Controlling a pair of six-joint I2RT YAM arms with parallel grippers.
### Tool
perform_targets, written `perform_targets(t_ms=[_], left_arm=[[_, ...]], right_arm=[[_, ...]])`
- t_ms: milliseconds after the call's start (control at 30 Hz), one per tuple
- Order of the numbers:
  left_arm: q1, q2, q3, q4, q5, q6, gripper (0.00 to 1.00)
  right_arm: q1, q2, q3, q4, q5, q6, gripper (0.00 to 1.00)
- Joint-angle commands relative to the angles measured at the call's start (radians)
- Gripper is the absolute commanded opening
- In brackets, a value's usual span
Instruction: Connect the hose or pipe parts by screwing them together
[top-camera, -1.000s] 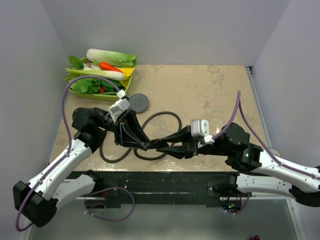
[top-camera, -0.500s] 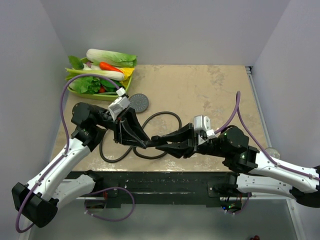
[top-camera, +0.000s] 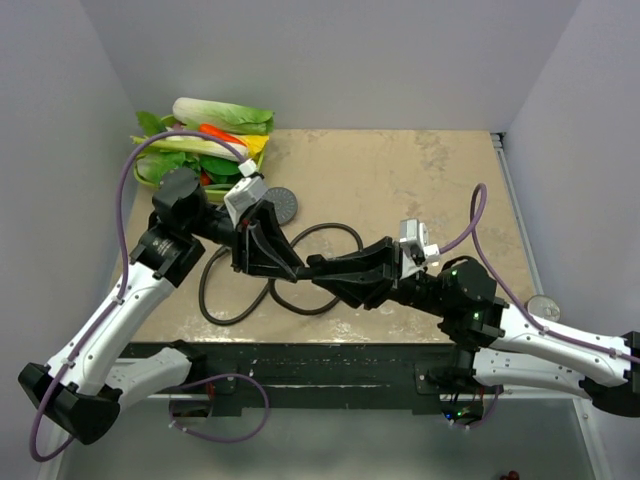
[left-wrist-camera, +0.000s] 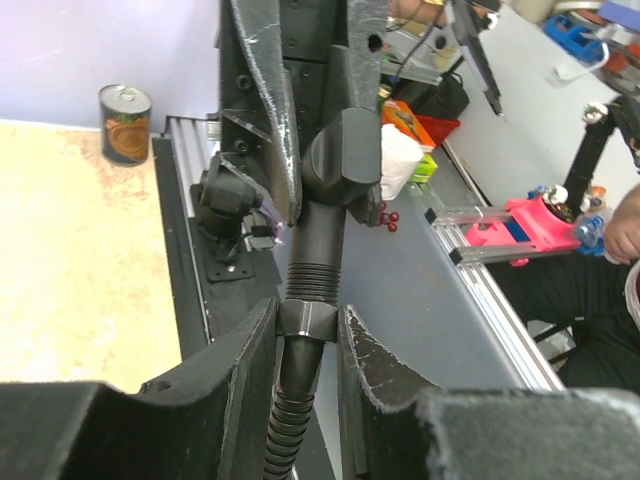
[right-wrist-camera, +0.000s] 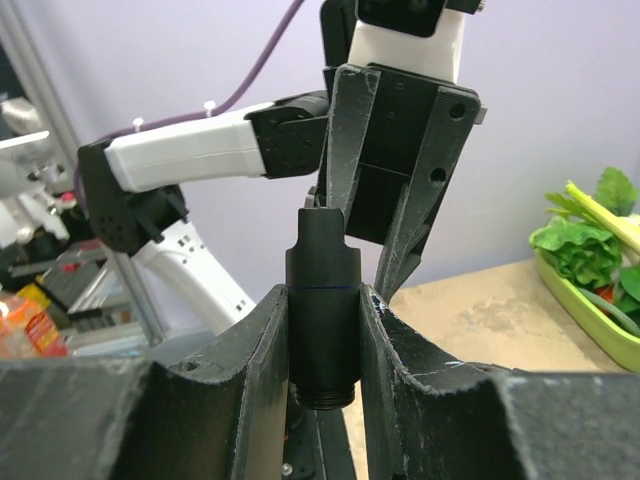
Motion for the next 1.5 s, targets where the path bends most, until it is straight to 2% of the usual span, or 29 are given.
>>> perform_targets(t_ms=[0, 567, 767, 900, 1000, 1200, 1267, 1367, 1433, 1467], left_arm=[[-0.008, 0.046, 0.125, -0.067, -0.382, 0.169, 0.00], [-0.008, 0.045, 0.134, -0.105, -0.404, 0.225, 0.00], [-0.008, 0.040, 0.135, -0.085, -0.381, 0.204, 0.00], [-0.009, 0.040, 0.126, -0.081, -0.366, 0.189, 0.00], [-0.008, 0.043, 0.115, -0.064, -0.346, 0.155, 0.00], [-0.008, 0.037, 0.082, -0.018, -0.304, 0.094, 0.00], [-0.008, 0.032, 0.079, -0.054, -0.295, 0.104, 0.00], [-0.006, 0.004, 0.030, -0.047, -0.289, 0.094, 0.00], [-0.006, -0.042, -0.065, 0.037, -0.281, 0.008, 0.00], [-0.006, -0.056, -0.105, 0.151, -0.269, -0.041, 0.00]], right_arm=[[0.027, 0.120, -0.094, -0.214, -0.066, 0.101, 0.00], [0.027, 0.133, -0.214, -0.159, -0.031, 0.260, 0.00], [0.027, 0.104, -0.339, 0.017, 0.001, 0.380, 0.00], [0.027, 0.107, -0.401, 0.208, 0.012, 0.455, 0.00], [0.027, 0.126, -0.429, 0.339, 0.015, 0.475, 0.00], [0.029, 0.173, -0.421, 0.444, 0.024, 0.469, 0.00], [0.029, 0.154, -0.433, 0.438, 0.039, 0.463, 0.00], [0.029, 0.022, -0.462, 0.374, 0.104, 0.426, 0.00], [0.029, -0.119, -0.481, 0.318, 0.153, 0.364, 0.00], [0.036, -0.161, -0.482, 0.310, 0.164, 0.334, 0.00]])
